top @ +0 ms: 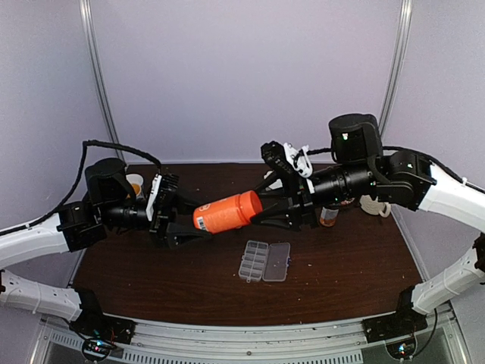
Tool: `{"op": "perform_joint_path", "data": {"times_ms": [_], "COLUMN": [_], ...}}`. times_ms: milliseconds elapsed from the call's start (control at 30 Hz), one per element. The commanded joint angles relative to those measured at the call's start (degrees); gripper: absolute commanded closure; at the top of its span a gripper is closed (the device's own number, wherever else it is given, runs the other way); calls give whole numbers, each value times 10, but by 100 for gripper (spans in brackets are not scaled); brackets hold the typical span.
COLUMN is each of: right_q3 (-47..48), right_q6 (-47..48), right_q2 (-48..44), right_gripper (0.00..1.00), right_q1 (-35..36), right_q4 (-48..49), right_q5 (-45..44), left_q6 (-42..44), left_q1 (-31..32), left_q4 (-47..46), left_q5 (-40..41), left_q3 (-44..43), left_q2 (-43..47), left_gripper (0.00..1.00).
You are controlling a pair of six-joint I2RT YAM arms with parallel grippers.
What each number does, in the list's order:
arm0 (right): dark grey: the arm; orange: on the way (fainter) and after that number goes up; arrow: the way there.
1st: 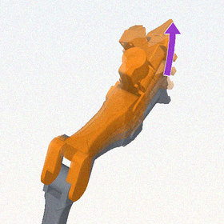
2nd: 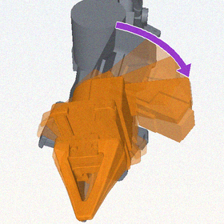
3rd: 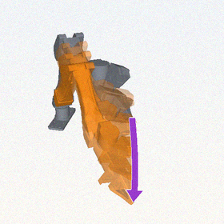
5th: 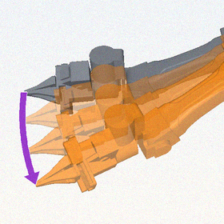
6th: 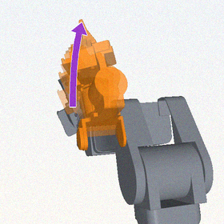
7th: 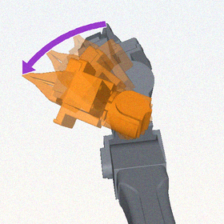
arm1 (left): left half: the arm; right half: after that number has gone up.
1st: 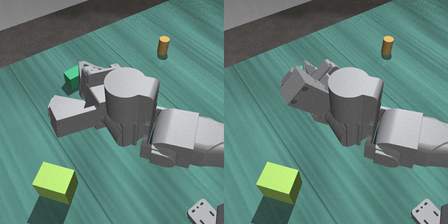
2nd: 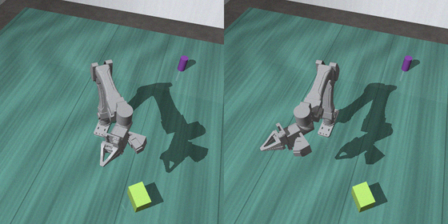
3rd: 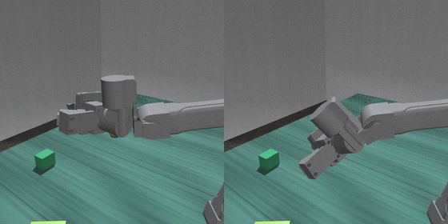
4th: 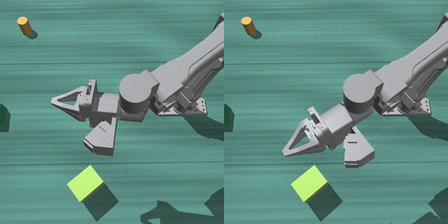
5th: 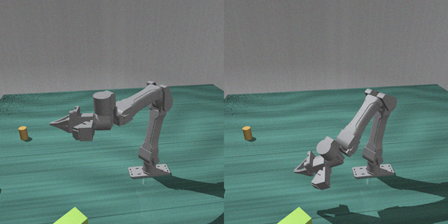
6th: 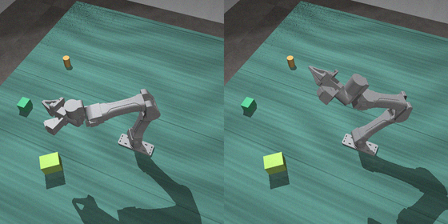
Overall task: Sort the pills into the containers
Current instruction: Unscrew the lid of the pill bottle.
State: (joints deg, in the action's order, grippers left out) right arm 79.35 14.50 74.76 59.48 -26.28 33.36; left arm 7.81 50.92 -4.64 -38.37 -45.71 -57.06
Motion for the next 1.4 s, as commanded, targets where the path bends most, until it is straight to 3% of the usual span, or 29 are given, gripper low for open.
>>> {"op": "perform_joint_path", "data": {"times_ms": [0, 367, 533, 667, 1033, 1100, 1200, 1300, 1367], "right_q3": [-51, -140, -178, -196, -217, -210, -192, -150, -135], "right_q6": [144, 302, 349, 404, 440, 434, 398, 365, 363], "right_q2": [-52, -105, -132, -147, -159, -156, -148, -131, -125], "right_gripper": [73, 77, 74, 74, 75, 70, 47, 43, 49], "right_q1": [-2, 13, 17, 17, 17, 17, 17, 17, 17], "right_q4": [54, 189, 253, 247, 261, 258, 243, 185, 164], "right_q5": [-30, -87, -93, -88, -89, -83, -82, -77, -68], "left_q6": [-19, -20, -14, -13, -3, -3, 1, 3, 4], "left_q1": [-4, -4, -4, -4, -4, -4, -4, -4, -4], "left_q4": [-32, -27, -27, -27, -12, -11, -11, -13, -14], "left_q5": [-61, -88, -90, -99, -97, -95, -89, -82, -80], "left_q3": [-20, -22, -18, -15, -10, -11, -12, -11, -10], "left_q2": [1, -21, -21, -15, -6, -9, -11, -11, -11], "left_gripper": [100, 100, 100, 100, 100, 100, 100, 100, 100]}}
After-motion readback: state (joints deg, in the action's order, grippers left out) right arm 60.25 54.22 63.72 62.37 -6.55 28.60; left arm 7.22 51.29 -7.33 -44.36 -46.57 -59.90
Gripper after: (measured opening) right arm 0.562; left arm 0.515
